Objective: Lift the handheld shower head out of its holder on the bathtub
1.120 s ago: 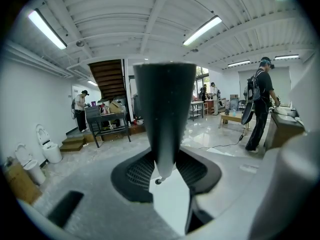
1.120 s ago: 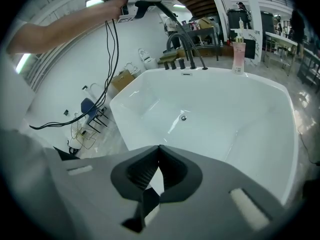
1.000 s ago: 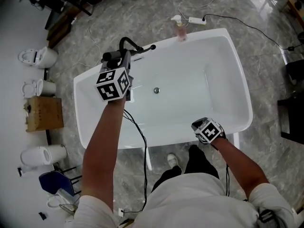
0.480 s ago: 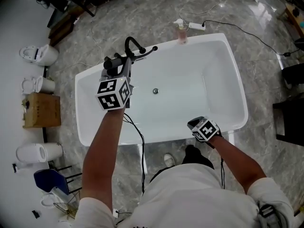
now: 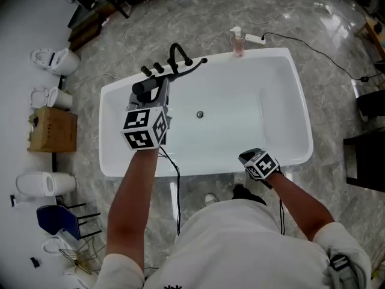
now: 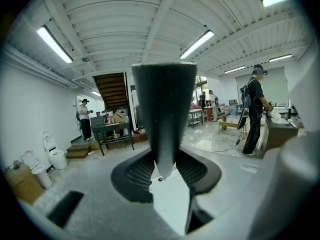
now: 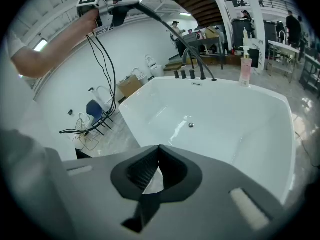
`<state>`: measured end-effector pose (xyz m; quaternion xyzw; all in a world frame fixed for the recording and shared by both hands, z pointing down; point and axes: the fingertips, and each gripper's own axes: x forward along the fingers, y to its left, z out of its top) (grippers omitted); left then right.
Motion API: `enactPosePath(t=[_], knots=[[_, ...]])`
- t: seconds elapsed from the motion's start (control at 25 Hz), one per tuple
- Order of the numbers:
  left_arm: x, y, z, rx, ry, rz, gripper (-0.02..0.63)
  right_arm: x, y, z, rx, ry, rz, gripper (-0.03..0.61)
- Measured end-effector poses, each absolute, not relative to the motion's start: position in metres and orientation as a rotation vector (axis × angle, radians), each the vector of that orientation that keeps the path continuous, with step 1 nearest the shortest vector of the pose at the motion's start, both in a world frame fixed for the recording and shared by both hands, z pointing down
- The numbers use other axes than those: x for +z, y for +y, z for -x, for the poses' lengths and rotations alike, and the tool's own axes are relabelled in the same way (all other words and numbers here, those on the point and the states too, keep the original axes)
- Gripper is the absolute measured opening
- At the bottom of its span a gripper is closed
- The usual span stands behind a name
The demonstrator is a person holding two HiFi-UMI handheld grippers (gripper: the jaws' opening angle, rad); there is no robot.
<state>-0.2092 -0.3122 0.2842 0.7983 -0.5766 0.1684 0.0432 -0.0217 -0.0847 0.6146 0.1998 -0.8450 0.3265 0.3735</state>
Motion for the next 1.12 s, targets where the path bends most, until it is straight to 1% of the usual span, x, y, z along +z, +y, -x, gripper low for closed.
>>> enactPosePath(t=[1.12], knots=[[0.207, -0.177, 0.236, 0.501, -1.700, -2.560, 0.140, 0.573, -0.052, 0.046, 0.789, -2.219, -0.595, 0.012]])
